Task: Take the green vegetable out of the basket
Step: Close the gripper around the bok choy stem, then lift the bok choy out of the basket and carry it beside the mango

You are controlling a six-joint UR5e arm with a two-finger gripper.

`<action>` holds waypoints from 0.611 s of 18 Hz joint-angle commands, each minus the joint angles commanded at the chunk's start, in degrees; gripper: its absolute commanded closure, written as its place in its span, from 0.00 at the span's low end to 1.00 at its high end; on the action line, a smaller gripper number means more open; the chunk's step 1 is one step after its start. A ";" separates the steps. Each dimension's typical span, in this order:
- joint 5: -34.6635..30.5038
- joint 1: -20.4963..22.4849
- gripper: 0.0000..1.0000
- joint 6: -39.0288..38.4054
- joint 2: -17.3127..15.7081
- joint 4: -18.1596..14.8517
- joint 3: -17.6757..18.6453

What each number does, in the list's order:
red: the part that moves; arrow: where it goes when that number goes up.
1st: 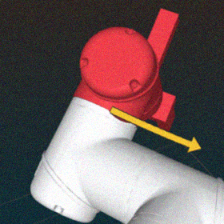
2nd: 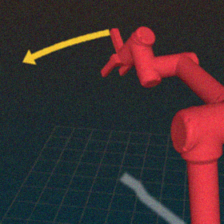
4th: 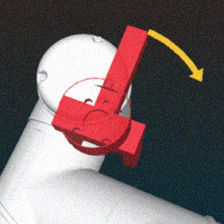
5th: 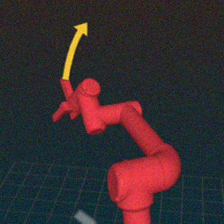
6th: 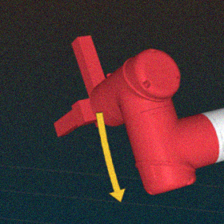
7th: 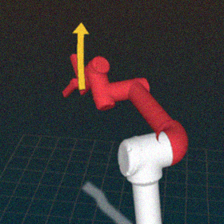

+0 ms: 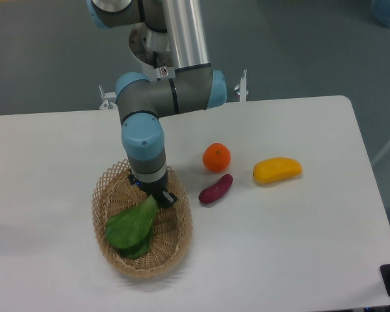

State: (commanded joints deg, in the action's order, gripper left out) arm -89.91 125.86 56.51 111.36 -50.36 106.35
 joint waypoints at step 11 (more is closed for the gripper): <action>0.44 1.93 0.57 0.53 -3.25 -1.05 -5.97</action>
State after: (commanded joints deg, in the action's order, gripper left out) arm -89.47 127.79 57.04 108.11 -51.41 100.38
